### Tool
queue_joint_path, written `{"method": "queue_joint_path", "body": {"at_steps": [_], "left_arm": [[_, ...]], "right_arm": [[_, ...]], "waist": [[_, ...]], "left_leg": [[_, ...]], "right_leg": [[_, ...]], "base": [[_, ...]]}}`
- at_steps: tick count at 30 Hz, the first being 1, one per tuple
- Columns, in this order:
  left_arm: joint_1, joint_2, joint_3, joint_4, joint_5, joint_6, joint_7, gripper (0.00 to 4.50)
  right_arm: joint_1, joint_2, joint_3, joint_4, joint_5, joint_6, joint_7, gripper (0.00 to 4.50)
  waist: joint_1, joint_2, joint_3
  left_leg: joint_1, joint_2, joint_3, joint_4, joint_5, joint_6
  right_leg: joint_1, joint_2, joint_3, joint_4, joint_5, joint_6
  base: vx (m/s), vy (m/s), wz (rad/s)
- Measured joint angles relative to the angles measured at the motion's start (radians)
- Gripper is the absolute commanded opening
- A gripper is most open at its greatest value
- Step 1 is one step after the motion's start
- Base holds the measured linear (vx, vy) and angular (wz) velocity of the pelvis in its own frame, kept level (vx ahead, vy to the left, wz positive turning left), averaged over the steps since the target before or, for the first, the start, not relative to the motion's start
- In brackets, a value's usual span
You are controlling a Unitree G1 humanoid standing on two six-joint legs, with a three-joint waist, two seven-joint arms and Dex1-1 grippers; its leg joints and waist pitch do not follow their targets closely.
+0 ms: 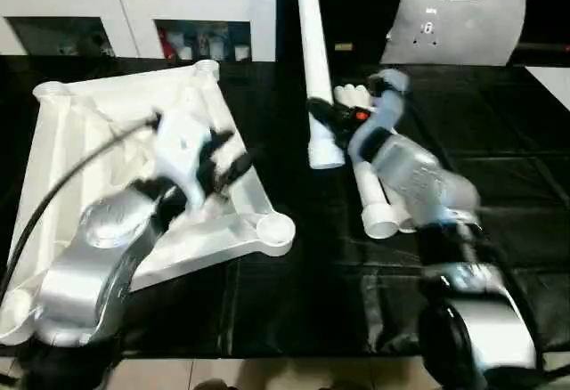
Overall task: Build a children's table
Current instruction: Pick table leg
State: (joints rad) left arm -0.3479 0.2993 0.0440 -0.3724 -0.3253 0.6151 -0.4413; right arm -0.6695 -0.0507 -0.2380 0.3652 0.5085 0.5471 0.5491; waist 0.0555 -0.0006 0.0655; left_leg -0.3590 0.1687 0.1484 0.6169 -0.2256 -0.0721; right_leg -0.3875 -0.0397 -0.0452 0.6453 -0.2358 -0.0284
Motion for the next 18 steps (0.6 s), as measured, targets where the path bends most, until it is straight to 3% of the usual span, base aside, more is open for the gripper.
{"method": "queue_joint_path", "body": {"at_steps": [5, 9, 14, 18], "left_arm": [[-0.107, -0.095, 0.105, 0.024, -0.179, 0.165, 0.022, 2.47], [-0.147, -0.151, 0.126, 0.041, -0.291, 0.227, 0.038, 2.82], [-0.217, -0.220, 0.198, 0.100, -0.455, 0.271, 0.066, 2.82], [-0.249, -0.246, 0.216, 0.112, -0.485, 0.287, 0.072, 2.82]], "right_arm": [[0.141, -0.048, 0.030, -0.184, 0.112, 0.047, 0.203, 1.85], [0.173, -0.064, 0.039, -0.264, 0.171, 0.083, 0.280, 1.85], [0.234, -0.083, 0.058, -0.347, 0.242, 0.129, 0.345, 1.85], [0.239, -0.091, 0.068, -0.367, 0.249, 0.136, 0.353, 1.85]], "waist": [[0.006, 0.001, 0.000], [0.006, 0.001, 0.000], [0.011, 0.001, 0.000], [0.011, 0.001, 0.000]], "left_leg": [[-0.001, 0.000, 0.000, 0.000, 0.001, 0.003], [0.000, 0.000, 0.000, 0.000, 0.001, 0.003], [-0.001, 0.001, 0.000, 0.000, 0.001, 0.003], [-0.001, 0.000, 0.000, 0.000, 0.003, 0.007]], "right_leg": [[0.000, 0.000, 0.000, 0.000, 0.001, -0.001], [0.000, 0.000, 0.000, 0.000, 0.002, -0.002], [0.000, 0.000, -0.001, 0.000, 0.003, -0.003], [0.000, 0.000, -0.001, -0.001, 0.003, -0.002]], "base": [[0.000, 0.000, 0.00], [0.000, 0.000, 0.00], [0.000, 0.000, 0.00], [0.000, 0.000, 0.00]]}}
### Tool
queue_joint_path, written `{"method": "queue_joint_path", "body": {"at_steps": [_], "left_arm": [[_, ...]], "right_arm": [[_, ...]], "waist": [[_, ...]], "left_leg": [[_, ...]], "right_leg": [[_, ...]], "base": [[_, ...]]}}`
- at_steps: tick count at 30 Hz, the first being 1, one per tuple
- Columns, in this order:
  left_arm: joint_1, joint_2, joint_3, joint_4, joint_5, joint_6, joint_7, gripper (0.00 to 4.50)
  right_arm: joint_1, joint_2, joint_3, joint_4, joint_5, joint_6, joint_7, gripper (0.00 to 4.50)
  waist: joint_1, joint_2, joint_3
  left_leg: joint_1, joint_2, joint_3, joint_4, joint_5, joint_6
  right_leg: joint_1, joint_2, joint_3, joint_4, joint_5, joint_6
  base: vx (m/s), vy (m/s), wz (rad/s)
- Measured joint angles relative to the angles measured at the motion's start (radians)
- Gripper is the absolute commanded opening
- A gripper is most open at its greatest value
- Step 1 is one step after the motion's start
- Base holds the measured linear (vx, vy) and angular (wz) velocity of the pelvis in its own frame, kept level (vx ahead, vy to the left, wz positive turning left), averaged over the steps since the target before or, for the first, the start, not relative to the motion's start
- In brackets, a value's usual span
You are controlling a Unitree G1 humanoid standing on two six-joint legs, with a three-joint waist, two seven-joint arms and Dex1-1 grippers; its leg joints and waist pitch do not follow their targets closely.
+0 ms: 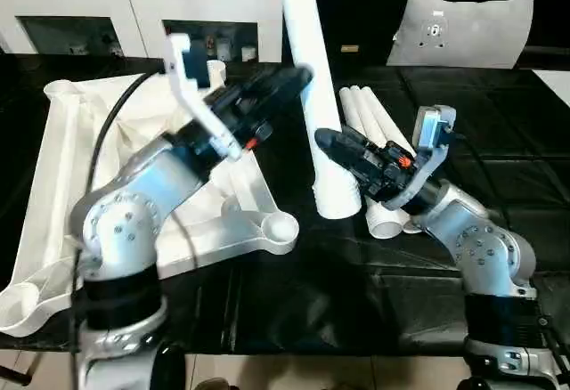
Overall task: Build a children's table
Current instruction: Pick table leg
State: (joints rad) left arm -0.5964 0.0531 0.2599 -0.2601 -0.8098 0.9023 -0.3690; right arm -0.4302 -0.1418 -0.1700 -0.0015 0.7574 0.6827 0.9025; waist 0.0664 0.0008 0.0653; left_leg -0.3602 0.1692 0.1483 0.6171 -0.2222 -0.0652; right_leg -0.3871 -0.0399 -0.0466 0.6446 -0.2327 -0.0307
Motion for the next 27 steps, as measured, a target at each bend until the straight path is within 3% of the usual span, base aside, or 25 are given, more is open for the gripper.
{"method": "queue_joint_path", "body": {"at_steps": [3, 4, 6, 10, 12, 17, 27], "left_arm": [[-0.005, -0.016, 0.008, 0.007, -0.020, 0.014, 0.010, 2.82], [-0.005, -0.020, 0.009, 0.012, -0.028, 0.014, 0.015, 2.47], [0.002, -0.014, 0.000, 0.009, -0.040, 0.013, 0.019, 2.26], [0.015, 0.000, -0.005, 0.009, -0.037, 0.012, 0.024, 2.12], [0.023, 0.019, -0.033, 0.000, 0.009, -0.015, 0.025, 2.12], [0.061, 0.114, -0.192, -0.042, 0.191, -0.168, -0.029, 2.12], [0.127, 0.092, -0.219, -0.077, 0.216, -0.194, -0.015, 2.12]], "right_arm": [[0.011, -0.001, 0.021, -0.019, -0.008, 0.001, 0.000, 1.85], [0.011, -0.001, 0.025, -0.024, -0.012, -0.004, -0.003, 1.85], [0.011, 0.000, 0.042, -0.036, -0.030, -0.031, -0.014, 1.85], [0.011, 0.004, 0.070, -0.037, -0.071, -0.069, -0.035, 1.85], [0.011, 0.011, 0.088, -0.039, -0.103, -0.103, -0.051, 1.85], [0.041, 0.026, 0.136, -0.030, -0.171, -0.185, -0.058, 1.85], [0.076, 0.022, 0.186, -0.030, -0.241, -0.266, -0.055, 1.83]], "waist": [[0.000, 0.000, 0.000], [-0.001, 0.000, 0.000], [-0.001, 0.001, 0.000], [0.000, 0.001, 0.000], [0.000, 0.001, 0.000], [0.001, 0.001, 0.000], [-0.002, 0.002, -0.001]], "left_leg": [[-0.001, 0.000, 0.000, 0.000, 0.000, 0.000], [-0.002, 0.000, 0.000, 0.000, 0.000, 0.000], [-0.002, 0.000, 0.000, 0.000, 0.000, 0.000], [-0.003, 0.001, -0.001, 0.000, 0.000, 0.000], [-0.004, 0.001, -0.001, 0.000, 0.000, 0.000], [-0.006, 0.002, -0.002, 0.000, 0.000, 0.000], [-0.006, 0.002, -0.002, 0.000, 0.001, 0.000]], "right_leg": [[0.000, 0.000, 0.000, -0.001, 0.000, 0.000], [0.000, 0.000, -0.001, -0.001, 0.000, 0.000], [0.000, 0.000, -0.001, -0.001, 0.000, 0.000], [0.000, 0.000, -0.002, -0.002, 0.000, 0.000], [0.000, 0.000, -0.003, -0.003, 0.000, 0.001], [-0.001, 0.000, -0.005, -0.006, 0.001, 0.001], [0.000, 0.000, -0.006, -0.006, 0.002, 0.002]], "base": [[0.000, 0.000, 0.00], [0.000, 0.000, 0.00], [0.000, 0.000, 0.00], [0.000, 0.000, 0.00], [0.000, 0.000, 0.00], [0.000, 0.000, 0.00], [0.000, 0.000, 0.00]]}}
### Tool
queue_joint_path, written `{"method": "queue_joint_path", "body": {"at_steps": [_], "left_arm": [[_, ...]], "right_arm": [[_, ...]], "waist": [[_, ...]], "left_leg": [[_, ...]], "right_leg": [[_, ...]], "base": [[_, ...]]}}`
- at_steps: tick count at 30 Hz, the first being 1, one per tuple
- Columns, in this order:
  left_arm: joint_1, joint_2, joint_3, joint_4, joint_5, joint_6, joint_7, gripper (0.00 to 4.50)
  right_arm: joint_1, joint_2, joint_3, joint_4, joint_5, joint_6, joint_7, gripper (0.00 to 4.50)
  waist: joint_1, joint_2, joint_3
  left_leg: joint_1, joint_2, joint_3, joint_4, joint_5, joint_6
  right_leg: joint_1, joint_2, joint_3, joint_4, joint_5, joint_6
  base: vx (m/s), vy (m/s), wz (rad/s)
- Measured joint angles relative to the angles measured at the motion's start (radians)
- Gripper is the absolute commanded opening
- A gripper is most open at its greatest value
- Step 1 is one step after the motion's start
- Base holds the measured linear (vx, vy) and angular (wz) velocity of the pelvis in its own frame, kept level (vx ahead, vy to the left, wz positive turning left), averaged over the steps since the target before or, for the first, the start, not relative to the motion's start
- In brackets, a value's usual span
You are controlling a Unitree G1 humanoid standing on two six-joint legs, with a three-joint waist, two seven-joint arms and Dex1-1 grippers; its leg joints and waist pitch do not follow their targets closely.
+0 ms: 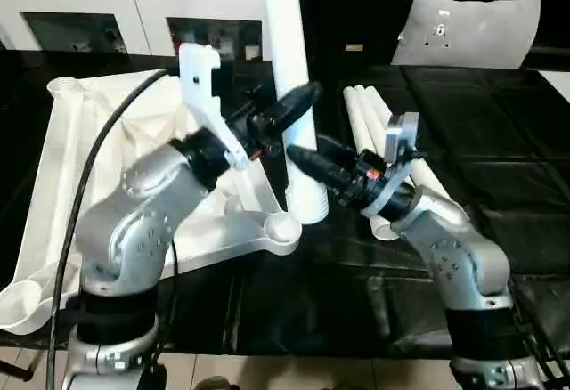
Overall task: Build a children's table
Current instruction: Pick table leg
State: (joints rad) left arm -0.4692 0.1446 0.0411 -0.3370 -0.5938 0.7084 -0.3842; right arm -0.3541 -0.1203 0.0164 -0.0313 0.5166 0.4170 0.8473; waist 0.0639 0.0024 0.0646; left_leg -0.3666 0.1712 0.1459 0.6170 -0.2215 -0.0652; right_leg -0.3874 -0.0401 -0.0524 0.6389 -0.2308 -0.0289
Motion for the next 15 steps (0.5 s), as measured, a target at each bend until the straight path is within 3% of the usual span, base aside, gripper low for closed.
{"method": "queue_joint_path", "body": {"at_steps": [8, 15], "left_arm": [[0.006, -0.040, 0.043, 0.004, -0.079, 0.067, 0.041, 2.12], [0.007, 0.018, -0.006, 0.004, -0.010, 0.017, 0.016, 2.12]], "right_arm": [[0.000, -0.008, 0.030, 0.004, -0.036, -0.048, 0.001, 1.83], [0.000, -0.012, 0.053, 0.006, -0.057, -0.071, 0.001, 1.83]], "waist": [[-0.002, 0.000, 0.000], [-0.002, 0.000, 0.000]], "left_leg": [[0.000, 0.000, 0.000, 0.000, 0.001, -0.001], [0.000, 0.000, 0.000, 0.000, 0.001, -0.001]], "right_leg": [[0.000, 0.000, 0.000, 0.000, 0.003, 0.000], [0.000, 0.000, 0.000, 0.000, 0.003, 0.000]], "base": [[0.000, 0.000, 0.00], [0.000, 0.000, 0.00]]}}
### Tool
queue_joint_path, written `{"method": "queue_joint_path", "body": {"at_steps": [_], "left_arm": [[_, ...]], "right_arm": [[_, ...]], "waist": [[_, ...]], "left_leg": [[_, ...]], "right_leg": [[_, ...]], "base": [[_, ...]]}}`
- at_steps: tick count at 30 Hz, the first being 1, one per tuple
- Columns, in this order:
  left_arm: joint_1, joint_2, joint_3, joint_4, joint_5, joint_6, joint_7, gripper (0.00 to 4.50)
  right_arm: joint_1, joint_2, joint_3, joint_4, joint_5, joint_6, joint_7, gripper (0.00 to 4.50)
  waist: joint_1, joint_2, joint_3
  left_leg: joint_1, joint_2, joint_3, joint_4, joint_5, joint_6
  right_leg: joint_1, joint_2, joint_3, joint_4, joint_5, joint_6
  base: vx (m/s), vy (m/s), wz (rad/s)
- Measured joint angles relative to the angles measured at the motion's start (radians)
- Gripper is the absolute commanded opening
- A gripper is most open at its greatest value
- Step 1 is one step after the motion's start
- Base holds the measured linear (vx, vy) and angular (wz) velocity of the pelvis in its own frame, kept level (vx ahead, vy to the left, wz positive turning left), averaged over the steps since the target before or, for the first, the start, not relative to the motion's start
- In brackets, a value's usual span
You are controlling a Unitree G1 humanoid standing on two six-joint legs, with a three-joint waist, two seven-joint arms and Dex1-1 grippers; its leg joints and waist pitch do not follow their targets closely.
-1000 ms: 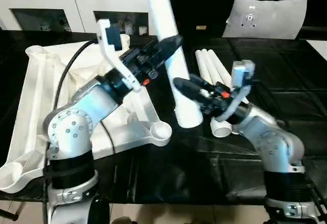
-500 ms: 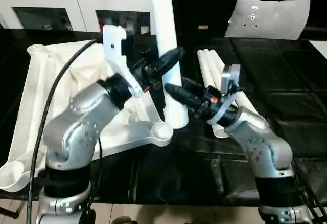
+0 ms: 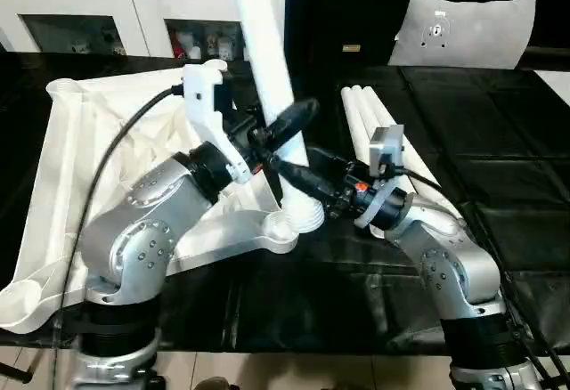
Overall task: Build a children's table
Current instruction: Pick table leg
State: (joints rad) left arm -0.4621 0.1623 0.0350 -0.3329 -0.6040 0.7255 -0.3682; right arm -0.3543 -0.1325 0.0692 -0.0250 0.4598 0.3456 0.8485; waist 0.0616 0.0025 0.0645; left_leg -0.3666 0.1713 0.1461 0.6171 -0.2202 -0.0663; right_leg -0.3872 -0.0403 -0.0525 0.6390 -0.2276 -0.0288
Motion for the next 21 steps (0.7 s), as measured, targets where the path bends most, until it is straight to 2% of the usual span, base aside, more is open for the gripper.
{"method": "queue_joint_path", "body": {"at_steps": [4, 7, 16, 21], "left_arm": [[0.000, -0.009, 0.015, 0.000, -0.023, 0.023, 0.003, 2.12], [0.005, -0.001, 0.013, 0.000, -0.023, 0.002, -0.020, 2.12], [0.065, 0.029, -0.031, -0.008, 0.051, -0.108, -0.059, 2.12], [0.097, 0.094, -0.084, -0.017, 0.115, -0.169, -0.086, 2.12]], "right_arm": [[0.000, -0.001, 0.007, 0.000, -0.001, -0.003, 0.000, 1.83], [0.000, 0.001, 0.011, 0.000, -0.001, -0.007, 0.000, 1.83], [0.004, 0.002, 0.039, 0.000, -0.019, -0.003, -0.012, 1.83], [0.017, 0.004, 0.063, 0.013, -0.032, -0.004, -0.018, 1.83]], "waist": [[0.000, 0.000, 0.000], [0.000, 0.000, 0.000], [-0.002, 0.001, -0.001], [-0.001, 0.001, -0.001]], "left_leg": [[0.000, 0.000, 0.000, 0.000, 0.000, 0.000], [0.000, 0.000, 0.000, 0.000, 0.000, 0.000], [0.000, 0.000, 0.000, 0.000, 0.000, 0.000], [0.001, 0.000, 0.000, 0.000, 0.000, -0.001]], "right_leg": [[0.000, 0.000, 0.000, 0.000, 0.000, 0.000], [0.000, 0.000, 0.000, 0.000, 0.000, 0.000], [0.000, 0.000, 0.000, 0.000, 0.000, 0.000], [0.000, 0.000, 0.000, 0.000, 0.000, 0.000]], "base": [[0.000, 0.000, 0.00], [0.000, 0.000, 0.00], [0.000, 0.000, 0.00], [0.000, 0.000, 0.00]]}}
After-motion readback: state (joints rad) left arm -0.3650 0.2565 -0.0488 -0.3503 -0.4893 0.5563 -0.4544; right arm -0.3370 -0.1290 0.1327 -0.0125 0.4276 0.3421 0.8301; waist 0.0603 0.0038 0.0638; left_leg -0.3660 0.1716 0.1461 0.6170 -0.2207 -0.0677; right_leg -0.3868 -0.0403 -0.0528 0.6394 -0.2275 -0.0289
